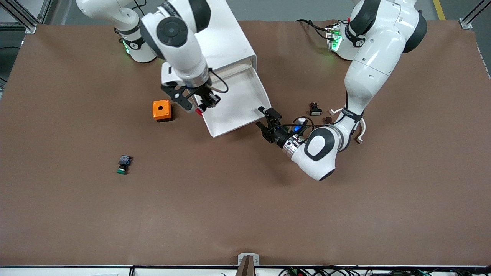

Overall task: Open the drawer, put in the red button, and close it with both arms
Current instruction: 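Carry the red button into the open drawer with the right gripper and release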

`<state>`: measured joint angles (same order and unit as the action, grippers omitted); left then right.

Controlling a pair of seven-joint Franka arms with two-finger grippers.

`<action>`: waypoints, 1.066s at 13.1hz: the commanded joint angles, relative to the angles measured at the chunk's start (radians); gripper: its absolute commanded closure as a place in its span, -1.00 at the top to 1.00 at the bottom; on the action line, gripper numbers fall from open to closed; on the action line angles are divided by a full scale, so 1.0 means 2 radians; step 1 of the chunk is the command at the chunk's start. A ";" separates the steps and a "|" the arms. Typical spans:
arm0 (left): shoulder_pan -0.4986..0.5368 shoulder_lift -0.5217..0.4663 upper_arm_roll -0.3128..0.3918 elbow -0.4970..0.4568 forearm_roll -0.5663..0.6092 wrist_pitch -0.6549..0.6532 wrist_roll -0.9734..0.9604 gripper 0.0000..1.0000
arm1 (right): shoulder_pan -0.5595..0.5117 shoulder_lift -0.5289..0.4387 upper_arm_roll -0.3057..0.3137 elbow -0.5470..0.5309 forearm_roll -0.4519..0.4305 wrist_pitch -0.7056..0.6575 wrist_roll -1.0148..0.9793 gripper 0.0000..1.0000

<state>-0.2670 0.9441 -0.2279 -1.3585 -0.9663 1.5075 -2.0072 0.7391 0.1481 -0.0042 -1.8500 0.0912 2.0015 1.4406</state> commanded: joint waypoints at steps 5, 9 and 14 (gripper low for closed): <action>0.015 -0.023 0.001 0.025 0.030 -0.024 0.157 1.00 | 0.065 0.037 -0.006 -0.002 -0.013 0.035 0.085 -1.00; 0.029 -0.023 0.003 0.059 0.060 -0.031 0.272 1.00 | 0.087 0.061 -0.006 -0.002 -0.013 0.058 0.100 -1.00; 0.038 -0.033 0.004 0.076 0.136 -0.026 0.422 1.00 | 0.104 0.076 -0.006 0.002 -0.009 0.067 0.109 -1.00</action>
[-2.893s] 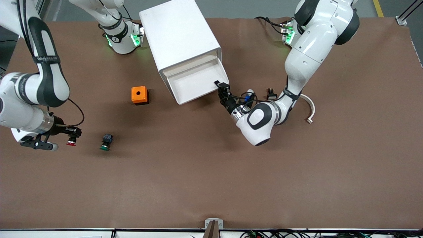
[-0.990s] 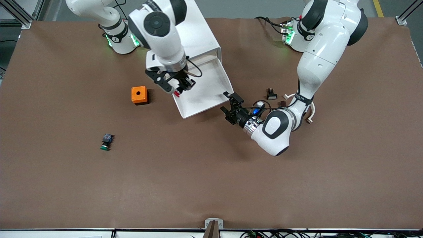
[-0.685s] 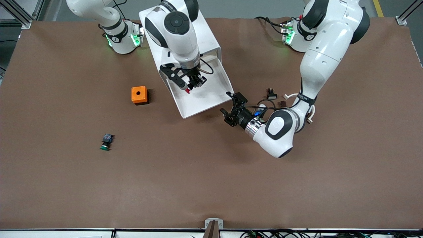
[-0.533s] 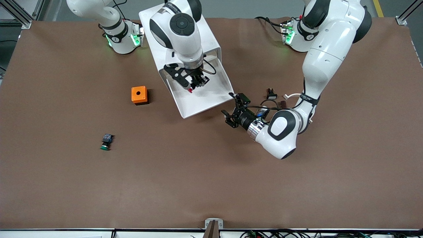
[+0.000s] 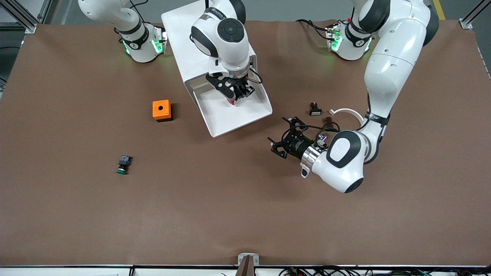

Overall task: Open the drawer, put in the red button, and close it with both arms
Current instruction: 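Carry the red button into the open drawer with the right gripper and release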

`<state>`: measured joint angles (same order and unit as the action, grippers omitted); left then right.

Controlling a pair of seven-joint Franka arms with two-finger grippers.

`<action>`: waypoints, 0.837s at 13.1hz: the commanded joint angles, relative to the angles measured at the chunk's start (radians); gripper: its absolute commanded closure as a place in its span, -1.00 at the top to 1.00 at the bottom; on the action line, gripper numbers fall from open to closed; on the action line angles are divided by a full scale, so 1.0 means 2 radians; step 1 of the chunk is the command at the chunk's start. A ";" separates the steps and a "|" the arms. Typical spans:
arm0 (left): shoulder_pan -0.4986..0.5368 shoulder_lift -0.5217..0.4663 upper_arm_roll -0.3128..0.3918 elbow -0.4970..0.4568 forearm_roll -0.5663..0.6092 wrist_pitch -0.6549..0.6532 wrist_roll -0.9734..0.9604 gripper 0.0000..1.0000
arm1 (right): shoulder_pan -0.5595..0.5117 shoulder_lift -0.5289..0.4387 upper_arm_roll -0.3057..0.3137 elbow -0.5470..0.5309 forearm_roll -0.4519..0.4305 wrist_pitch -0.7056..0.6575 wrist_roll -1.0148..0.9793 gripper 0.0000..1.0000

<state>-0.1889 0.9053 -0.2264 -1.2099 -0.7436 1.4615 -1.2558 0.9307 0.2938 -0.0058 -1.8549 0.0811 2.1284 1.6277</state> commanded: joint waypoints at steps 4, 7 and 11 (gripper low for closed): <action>-0.001 -0.037 0.004 0.002 0.090 0.036 0.151 1.00 | 0.009 0.016 -0.006 0.010 -0.005 0.013 0.024 -1.00; 0.002 -0.068 0.002 0.000 0.135 0.082 0.194 1.00 | 0.006 0.021 -0.006 0.012 -0.008 0.017 0.024 -1.00; 0.002 -0.104 0.001 -0.006 0.200 0.129 0.215 1.00 | 0.003 0.021 -0.006 0.014 -0.008 0.015 0.019 0.98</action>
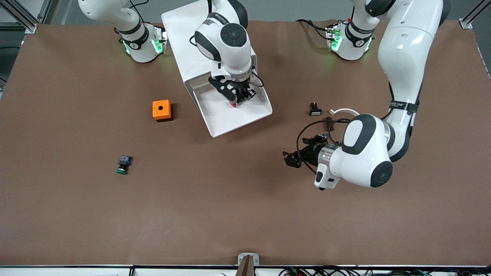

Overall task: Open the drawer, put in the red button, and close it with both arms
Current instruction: 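Carry the red button into the open drawer with the right gripper and release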

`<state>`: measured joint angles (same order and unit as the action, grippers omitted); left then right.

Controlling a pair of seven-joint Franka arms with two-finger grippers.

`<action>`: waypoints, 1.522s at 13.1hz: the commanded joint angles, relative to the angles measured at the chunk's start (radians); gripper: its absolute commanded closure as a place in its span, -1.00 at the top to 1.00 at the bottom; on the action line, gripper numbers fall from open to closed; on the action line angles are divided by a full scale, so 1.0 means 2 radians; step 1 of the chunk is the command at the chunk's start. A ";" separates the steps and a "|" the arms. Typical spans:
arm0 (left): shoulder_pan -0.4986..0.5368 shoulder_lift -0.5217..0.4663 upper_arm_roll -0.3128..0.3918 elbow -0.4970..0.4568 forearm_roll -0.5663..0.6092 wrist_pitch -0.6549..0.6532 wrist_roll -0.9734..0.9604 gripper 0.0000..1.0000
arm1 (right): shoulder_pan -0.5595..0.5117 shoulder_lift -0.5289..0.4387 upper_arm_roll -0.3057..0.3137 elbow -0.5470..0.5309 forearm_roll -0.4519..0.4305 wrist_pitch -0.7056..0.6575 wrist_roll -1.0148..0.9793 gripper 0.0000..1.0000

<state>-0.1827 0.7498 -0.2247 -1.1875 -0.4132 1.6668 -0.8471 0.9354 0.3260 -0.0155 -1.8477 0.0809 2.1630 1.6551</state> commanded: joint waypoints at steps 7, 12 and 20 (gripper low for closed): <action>-0.027 -0.054 0.000 -0.038 0.102 0.086 0.001 1.00 | -0.032 0.001 -0.005 0.074 -0.008 -0.086 -0.141 1.00; -0.067 -0.068 0.000 -0.073 0.170 0.124 -0.046 1.00 | -0.093 -0.006 -0.005 0.129 -0.020 -0.179 -0.319 1.00; -0.136 -0.071 0.000 -0.103 0.207 0.164 -0.139 1.00 | -0.245 -0.046 -0.005 0.174 -0.043 -0.283 -0.607 1.00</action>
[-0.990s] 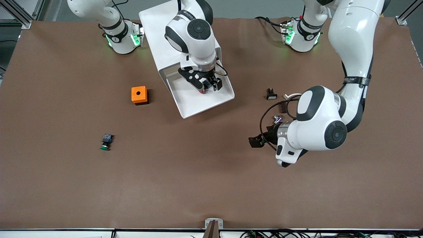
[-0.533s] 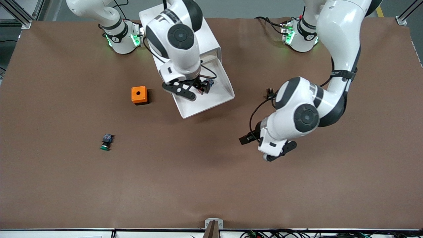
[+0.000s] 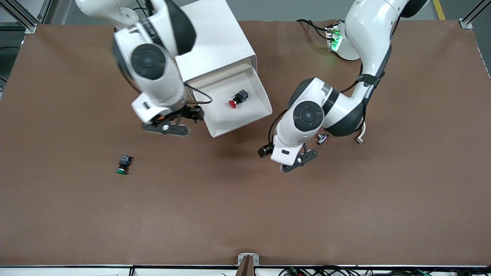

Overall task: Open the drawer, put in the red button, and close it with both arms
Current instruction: 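Push the drawer shut with the left gripper while the right gripper withdraws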

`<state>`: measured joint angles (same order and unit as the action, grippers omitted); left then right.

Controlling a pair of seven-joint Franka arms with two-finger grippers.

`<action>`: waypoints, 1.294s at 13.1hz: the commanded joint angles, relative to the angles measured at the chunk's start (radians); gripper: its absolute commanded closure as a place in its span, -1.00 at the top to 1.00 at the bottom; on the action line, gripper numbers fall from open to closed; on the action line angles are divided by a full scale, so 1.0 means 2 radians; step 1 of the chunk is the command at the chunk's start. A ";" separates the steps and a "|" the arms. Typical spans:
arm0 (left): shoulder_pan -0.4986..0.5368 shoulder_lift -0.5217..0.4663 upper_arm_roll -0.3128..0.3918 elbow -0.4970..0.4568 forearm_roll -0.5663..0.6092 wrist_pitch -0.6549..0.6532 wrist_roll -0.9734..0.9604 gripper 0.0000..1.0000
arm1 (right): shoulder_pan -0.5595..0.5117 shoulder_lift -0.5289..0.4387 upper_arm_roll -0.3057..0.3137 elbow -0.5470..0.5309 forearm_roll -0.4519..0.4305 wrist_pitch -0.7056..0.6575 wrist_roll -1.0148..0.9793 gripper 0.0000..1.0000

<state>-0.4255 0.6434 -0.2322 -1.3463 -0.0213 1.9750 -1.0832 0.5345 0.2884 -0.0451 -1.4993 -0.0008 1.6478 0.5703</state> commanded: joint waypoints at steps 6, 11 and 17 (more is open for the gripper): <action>-0.057 -0.002 0.003 -0.029 0.019 0.018 -0.064 1.00 | -0.186 -0.064 0.009 0.000 -0.004 -0.068 -0.247 1.00; -0.077 0.009 0.003 -0.028 0.037 0.032 -0.082 1.00 | -0.261 -0.072 0.008 0.001 -0.023 -0.089 -0.364 1.00; -0.099 0.018 0.003 -0.029 0.037 0.032 -0.083 1.00 | -0.281 -0.067 0.009 0.012 -0.019 -0.092 -0.365 1.00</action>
<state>-0.6099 0.6801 -0.2312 -1.3985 0.0262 2.0239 -1.2257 0.0020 0.1594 -0.0476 -1.4854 -0.0300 1.4796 -0.1493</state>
